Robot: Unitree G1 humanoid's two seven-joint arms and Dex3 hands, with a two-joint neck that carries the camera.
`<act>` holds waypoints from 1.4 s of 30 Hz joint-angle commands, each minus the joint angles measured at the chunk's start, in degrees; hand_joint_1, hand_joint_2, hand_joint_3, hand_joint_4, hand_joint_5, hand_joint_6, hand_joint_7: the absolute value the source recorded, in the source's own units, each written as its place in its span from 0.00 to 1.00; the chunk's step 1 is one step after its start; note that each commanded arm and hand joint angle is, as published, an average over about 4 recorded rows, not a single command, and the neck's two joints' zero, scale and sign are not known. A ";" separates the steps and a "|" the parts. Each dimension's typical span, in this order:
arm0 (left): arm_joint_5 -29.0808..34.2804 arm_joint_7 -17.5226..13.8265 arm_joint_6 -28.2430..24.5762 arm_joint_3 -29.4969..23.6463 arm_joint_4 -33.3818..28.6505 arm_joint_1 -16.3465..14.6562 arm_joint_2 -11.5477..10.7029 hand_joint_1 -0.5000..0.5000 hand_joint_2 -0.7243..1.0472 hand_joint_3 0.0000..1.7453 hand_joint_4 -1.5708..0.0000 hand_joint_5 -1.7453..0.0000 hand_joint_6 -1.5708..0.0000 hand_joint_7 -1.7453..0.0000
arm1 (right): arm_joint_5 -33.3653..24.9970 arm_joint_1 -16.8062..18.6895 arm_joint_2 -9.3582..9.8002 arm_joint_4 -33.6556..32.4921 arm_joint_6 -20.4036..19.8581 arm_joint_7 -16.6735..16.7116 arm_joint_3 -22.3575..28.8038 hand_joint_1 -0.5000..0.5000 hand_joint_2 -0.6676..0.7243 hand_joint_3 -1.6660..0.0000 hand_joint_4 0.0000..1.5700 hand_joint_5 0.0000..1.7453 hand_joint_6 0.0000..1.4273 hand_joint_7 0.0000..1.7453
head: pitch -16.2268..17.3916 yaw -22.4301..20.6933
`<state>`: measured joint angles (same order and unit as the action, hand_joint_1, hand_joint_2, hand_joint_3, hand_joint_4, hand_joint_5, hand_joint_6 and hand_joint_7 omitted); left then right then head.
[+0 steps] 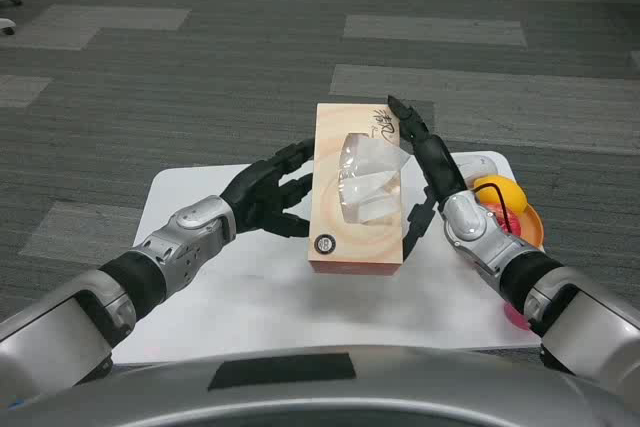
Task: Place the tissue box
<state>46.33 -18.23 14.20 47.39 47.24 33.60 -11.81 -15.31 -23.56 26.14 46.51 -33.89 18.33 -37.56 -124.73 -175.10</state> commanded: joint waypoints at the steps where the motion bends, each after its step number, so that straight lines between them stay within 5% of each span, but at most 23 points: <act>1: -1.16 -1.90 0.13 -1.34 -3.91 -0.91 3.08 1.00 0.90 0.05 1.00 1.00 1.00 1.00 | -0.45 0.35 -2.85 -4.32 -1.53 -0.40 0.38 0.04 0.82 0.90 0.00 0.22 0.00 0.04 | -1.00 -0.55; 42: -1.16 -1.90 0.04 -1.78 -3.91 -1.43 3.07 1.00 0.90 0.05 1.00 1.00 1.00 1.00 | -0.46 0.35 -2.93 -4.01 -1.53 -0.40 0.25 0.04 0.82 0.90 0.00 0.22 0.00 0.04 | -0.50 -0.43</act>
<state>44.95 -18.23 13.93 45.52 46.38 32.41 -11.81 -15.58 -22.51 26.38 44.78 -33.88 18.33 -36.76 -125.23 -175.50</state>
